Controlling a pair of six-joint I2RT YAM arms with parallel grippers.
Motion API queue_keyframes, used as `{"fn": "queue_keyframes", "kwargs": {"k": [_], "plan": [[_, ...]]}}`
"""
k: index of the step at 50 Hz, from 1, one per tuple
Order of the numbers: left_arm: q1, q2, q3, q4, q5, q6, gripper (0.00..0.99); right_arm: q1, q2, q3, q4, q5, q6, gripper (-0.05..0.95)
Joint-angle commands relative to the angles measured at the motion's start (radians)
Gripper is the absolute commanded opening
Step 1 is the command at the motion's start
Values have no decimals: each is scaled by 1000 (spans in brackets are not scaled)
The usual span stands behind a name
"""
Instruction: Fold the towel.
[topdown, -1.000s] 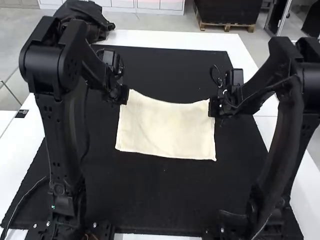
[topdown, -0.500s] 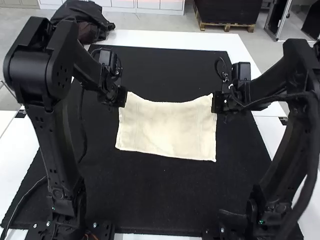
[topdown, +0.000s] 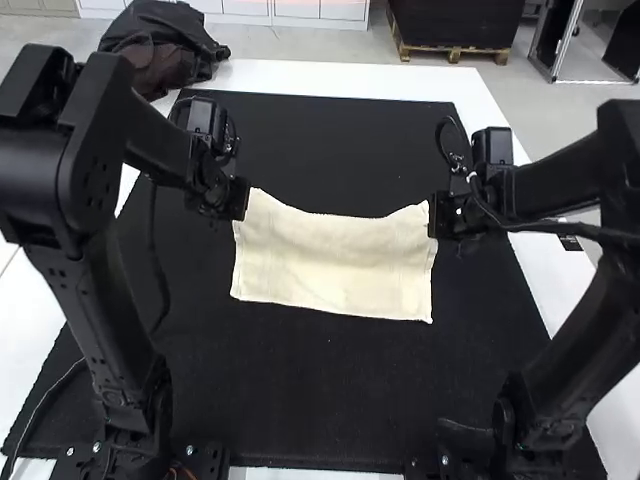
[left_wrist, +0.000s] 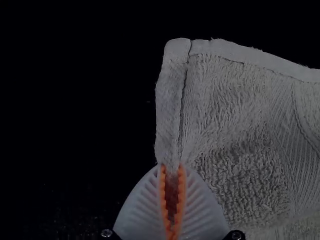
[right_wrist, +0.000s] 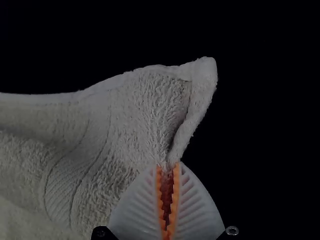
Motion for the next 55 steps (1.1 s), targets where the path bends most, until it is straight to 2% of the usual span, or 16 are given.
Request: {"fn": "queue_keyframes", "kwargs": {"k": [1, 10, 40, 55], "plan": [[9, -35, -17, -6, -7, 5, 26, -31, -55, -18, -20, -19, -7, -25], [9, -62, -46, -51, -6, 15, 26, -52, -111, -47, -79, -43, -10, -23], [9, -225, -164, -91, -7, 43, 26, -58, -280, -159, -246, -58, -33, -25], [9, -308, -273, -77, -10, 81, 26, -55, -329, -222, -263, -60, -33, -25]]}}
